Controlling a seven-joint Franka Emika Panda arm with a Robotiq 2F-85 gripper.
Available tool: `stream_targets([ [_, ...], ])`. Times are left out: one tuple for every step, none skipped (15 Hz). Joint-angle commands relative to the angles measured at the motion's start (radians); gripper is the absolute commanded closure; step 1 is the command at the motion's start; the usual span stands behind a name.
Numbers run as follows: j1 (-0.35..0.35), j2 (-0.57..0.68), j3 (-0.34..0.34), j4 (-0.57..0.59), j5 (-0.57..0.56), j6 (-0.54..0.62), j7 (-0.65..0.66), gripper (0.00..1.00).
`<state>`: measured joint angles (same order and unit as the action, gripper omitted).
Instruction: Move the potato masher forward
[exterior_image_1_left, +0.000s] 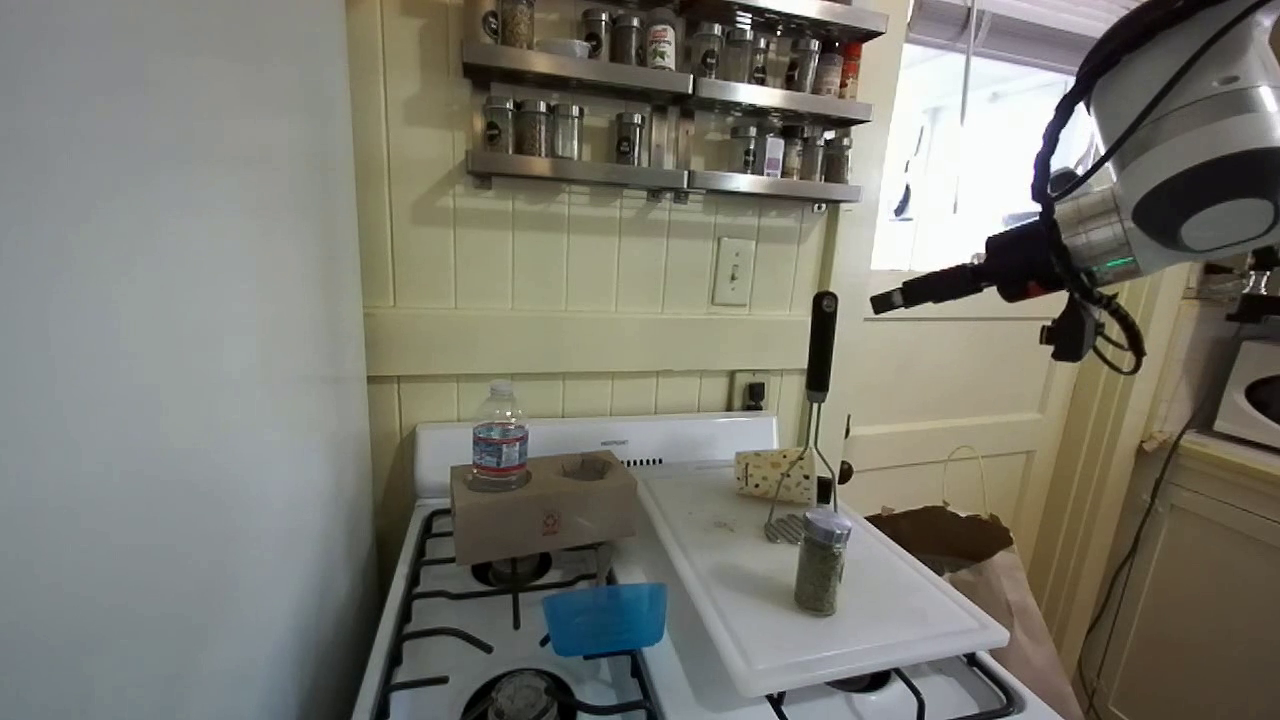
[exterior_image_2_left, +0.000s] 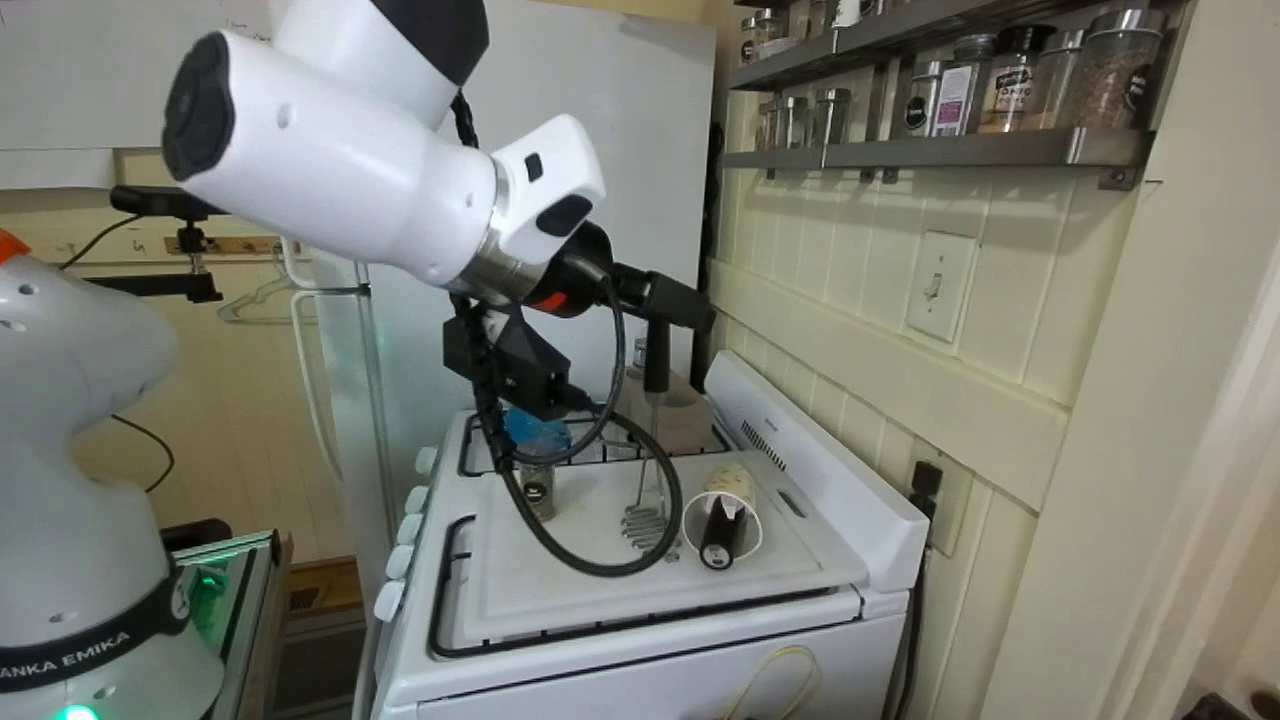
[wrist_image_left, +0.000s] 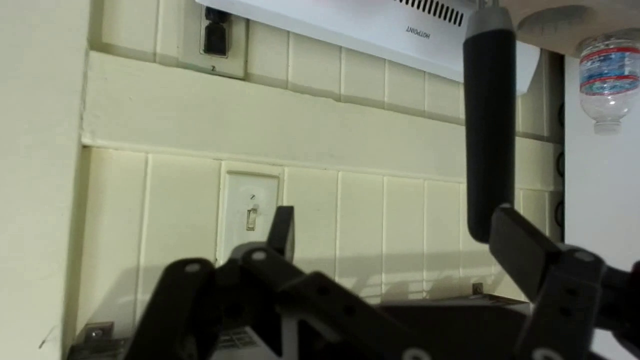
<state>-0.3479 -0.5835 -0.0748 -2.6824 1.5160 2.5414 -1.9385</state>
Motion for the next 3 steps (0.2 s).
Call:
stream_targets([
  [0.038,-0.131,-0.06,-0.002,-0.196,-0.158,0.122,0.0],
  [0.041,-0.055,-0.043,0.012,-0.124,-0.061,0.071,0.0],
  [0.046,-0.081,-0.055,0.016,-0.157,-0.102,0.093,0.0],
])
